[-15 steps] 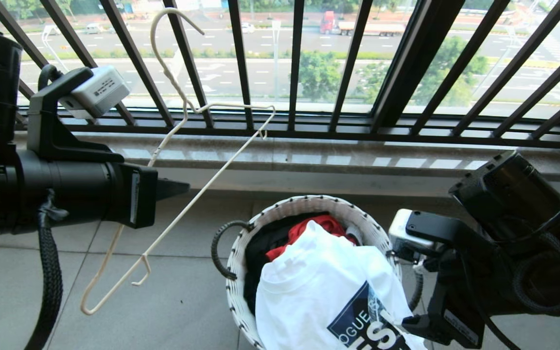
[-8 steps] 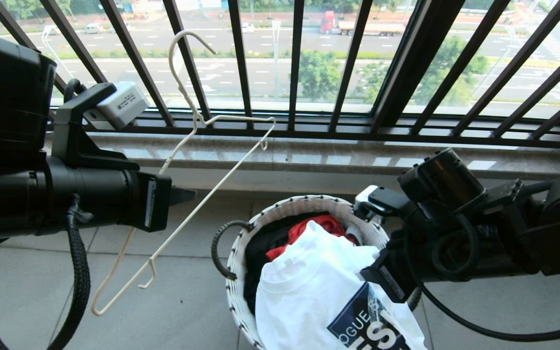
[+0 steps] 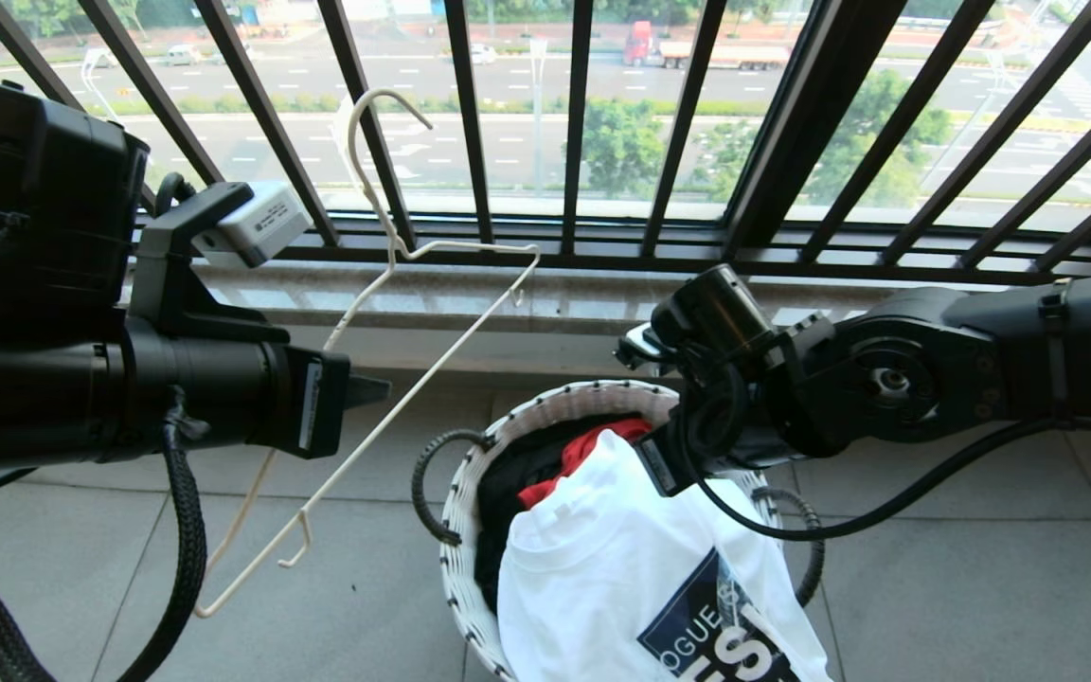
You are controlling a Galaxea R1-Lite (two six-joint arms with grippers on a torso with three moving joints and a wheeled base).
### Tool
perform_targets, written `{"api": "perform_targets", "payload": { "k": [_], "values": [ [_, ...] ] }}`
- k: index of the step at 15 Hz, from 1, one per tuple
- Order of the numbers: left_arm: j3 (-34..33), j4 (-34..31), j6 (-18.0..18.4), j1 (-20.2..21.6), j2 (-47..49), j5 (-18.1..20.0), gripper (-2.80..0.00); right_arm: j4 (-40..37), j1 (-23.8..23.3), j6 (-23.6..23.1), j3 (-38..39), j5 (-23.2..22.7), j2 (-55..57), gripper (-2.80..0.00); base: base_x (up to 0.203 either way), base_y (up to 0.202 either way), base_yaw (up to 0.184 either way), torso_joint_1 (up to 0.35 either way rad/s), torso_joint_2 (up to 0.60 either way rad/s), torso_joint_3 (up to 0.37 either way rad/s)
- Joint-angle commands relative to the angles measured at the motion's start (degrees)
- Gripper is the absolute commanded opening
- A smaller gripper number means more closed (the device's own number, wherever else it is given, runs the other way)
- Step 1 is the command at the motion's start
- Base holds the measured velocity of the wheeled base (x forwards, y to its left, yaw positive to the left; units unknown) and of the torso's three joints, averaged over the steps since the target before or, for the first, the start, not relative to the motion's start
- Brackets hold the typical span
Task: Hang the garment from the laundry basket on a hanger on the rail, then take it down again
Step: Pick up clothes from the basket
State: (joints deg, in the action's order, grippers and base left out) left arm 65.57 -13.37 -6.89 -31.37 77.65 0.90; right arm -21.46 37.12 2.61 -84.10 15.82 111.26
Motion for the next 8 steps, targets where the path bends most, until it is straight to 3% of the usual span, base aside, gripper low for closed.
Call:
{"api": "perform_targets", "payload": {
  "k": [1,5,6,8],
  "values": [
    [-0.24,-0.19,0.03,-0.01,1.56,-0.02,-2.80,-0.69,-0.27,0.23,-3.87,0.50,5.60,-2.80,0.000,0.000,0.000,0.000,0.00,0.000],
    [-1.15,-0.08,1.26,-0.45,0.42,0.04,-2.80,-0.47,0.15,0.28,-6.23,0.44,8.99,-2.80,0.000,0.000,0.000,0.000,0.00,0.000],
    [-1.76,0.07,1.27,-1.24,0.66,-0.07,-2.80,-0.42,0.40,0.29,-6.16,0.36,9.40,0.00,0.000,0.000,0.000,0.000,0.00,0.000],
    [-1.35,0.13,1.26,-1.04,-0.66,-0.18,-2.80,2.54,0.50,0.46,-6.13,-0.51,9.66,0.00,0.000,0.000,0.000,0.000,0.00,0.000]
  ]
}}
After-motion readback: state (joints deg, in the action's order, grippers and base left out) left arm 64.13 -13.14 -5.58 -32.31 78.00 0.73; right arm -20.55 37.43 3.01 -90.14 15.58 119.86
